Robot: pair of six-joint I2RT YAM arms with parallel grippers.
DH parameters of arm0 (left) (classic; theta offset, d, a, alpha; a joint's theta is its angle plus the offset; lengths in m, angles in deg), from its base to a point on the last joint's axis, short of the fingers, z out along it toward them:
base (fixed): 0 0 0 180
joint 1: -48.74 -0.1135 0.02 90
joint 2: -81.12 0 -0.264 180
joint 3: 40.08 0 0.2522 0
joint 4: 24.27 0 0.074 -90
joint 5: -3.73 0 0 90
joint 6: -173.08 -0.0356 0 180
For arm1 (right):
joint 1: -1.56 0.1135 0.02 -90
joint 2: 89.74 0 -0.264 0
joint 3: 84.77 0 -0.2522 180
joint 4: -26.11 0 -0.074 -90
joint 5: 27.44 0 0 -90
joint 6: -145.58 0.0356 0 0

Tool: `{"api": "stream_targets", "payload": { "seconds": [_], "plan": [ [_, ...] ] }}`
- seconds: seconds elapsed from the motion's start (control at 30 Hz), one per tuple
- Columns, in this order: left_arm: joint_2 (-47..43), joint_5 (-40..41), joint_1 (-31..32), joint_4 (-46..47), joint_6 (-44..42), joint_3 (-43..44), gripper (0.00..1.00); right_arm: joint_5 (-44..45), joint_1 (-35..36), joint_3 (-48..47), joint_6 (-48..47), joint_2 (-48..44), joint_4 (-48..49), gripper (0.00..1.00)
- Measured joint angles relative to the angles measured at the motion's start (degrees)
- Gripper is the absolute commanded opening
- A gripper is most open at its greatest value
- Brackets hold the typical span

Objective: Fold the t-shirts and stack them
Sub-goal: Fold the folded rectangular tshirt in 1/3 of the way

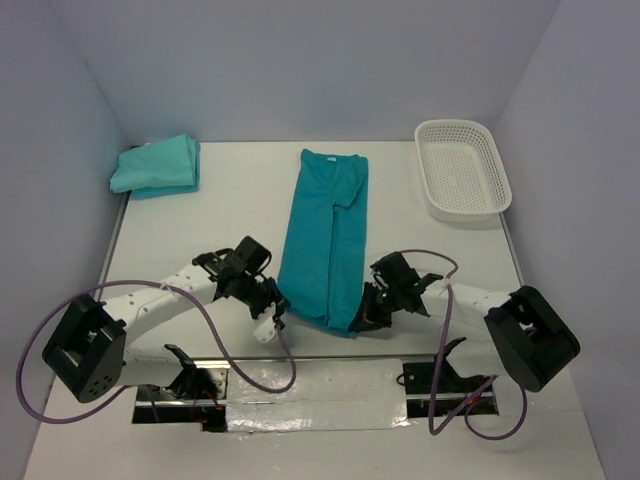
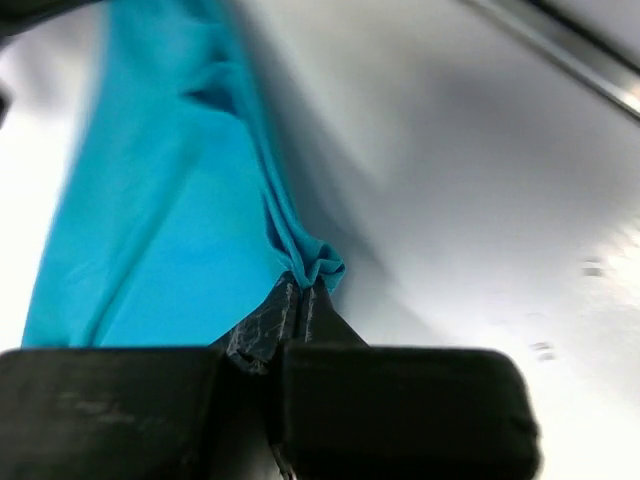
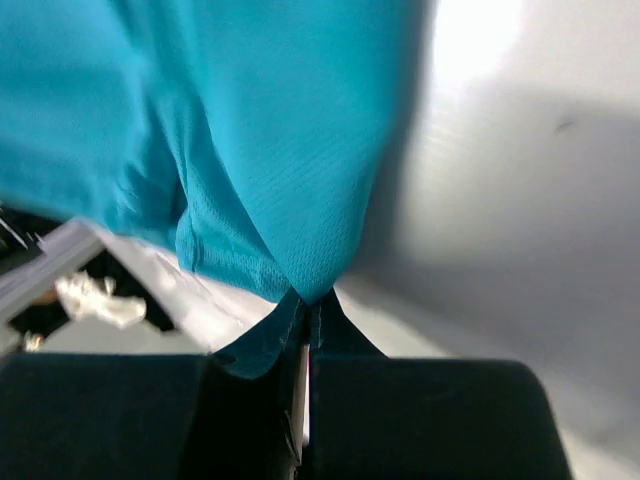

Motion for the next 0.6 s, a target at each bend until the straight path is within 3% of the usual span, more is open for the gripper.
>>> {"api": "stream_targets", "payload": {
  "seconds": [0.13, 0.33, 0.6],
  "plan": [
    [0.8, -3.5, -1.7, -4.0, 12.1, 11.2, 0.0, 4.2, -3.6, -7.6, -3.6, -4.4, -10.3, 0.0],
    [6.3, -6.9, -7.0, -7.1, 31.8, 22.6, 0.0, 6.6, -13.8, -24.3, -10.0, -3.7, -15.4, 0.0],
    [25.5, -7.3, -12.9, -6.6, 50.0, 42.1, 0.0, 6.9, -22.6, -44.7, -14.8, 15.6, -17.3, 0.0]
  ]
}}
